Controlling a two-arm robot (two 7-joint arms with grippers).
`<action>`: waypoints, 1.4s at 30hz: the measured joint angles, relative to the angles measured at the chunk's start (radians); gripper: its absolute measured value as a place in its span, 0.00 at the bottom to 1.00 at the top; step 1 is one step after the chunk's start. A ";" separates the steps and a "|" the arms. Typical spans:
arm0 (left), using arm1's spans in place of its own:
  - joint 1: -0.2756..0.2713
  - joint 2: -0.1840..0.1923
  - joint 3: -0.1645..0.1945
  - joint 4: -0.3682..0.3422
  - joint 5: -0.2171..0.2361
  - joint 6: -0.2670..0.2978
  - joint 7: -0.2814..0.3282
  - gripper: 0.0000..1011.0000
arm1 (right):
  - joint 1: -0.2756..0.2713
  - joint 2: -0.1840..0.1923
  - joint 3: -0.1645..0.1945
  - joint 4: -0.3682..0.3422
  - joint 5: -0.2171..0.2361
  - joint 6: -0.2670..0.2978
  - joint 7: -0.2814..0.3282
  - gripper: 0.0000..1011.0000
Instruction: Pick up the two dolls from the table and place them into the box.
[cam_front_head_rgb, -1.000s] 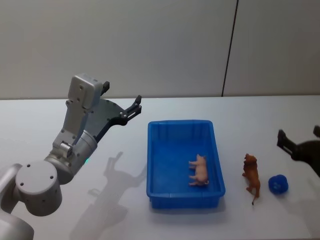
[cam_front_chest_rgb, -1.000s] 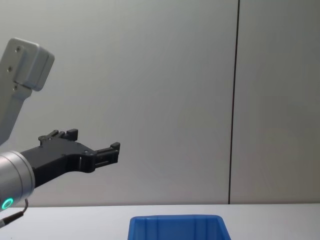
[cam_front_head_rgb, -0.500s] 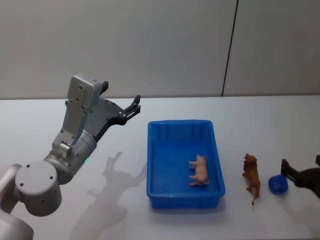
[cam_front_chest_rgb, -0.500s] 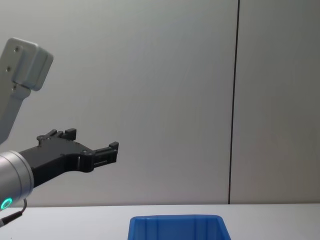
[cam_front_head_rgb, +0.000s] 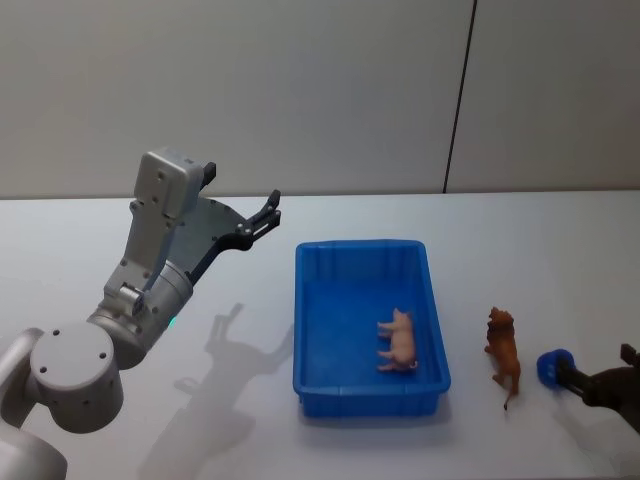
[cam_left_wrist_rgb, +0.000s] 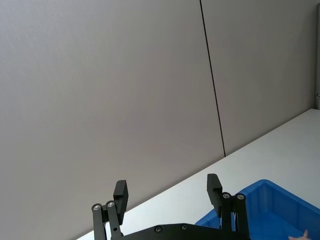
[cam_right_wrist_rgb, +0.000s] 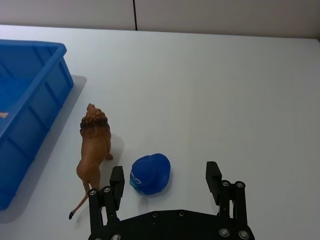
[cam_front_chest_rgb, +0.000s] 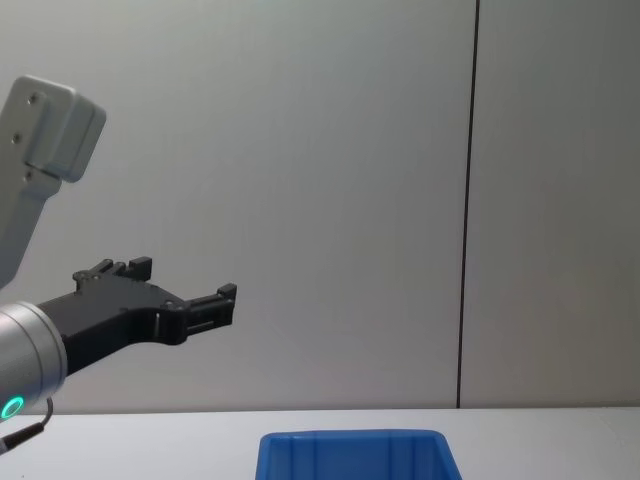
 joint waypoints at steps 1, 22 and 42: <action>0.000 0.000 0.000 0.000 0.000 0.000 0.000 0.99 | 0.001 -0.001 0.000 0.005 -0.002 -0.002 0.004 0.99; 0.000 0.000 0.000 0.000 0.000 0.000 0.001 0.99 | 0.050 -0.021 -0.010 0.133 -0.050 -0.055 0.085 0.99; 0.000 0.000 0.000 0.000 0.000 0.000 0.001 0.99 | 0.111 -0.044 -0.018 0.244 -0.078 -0.125 0.164 0.87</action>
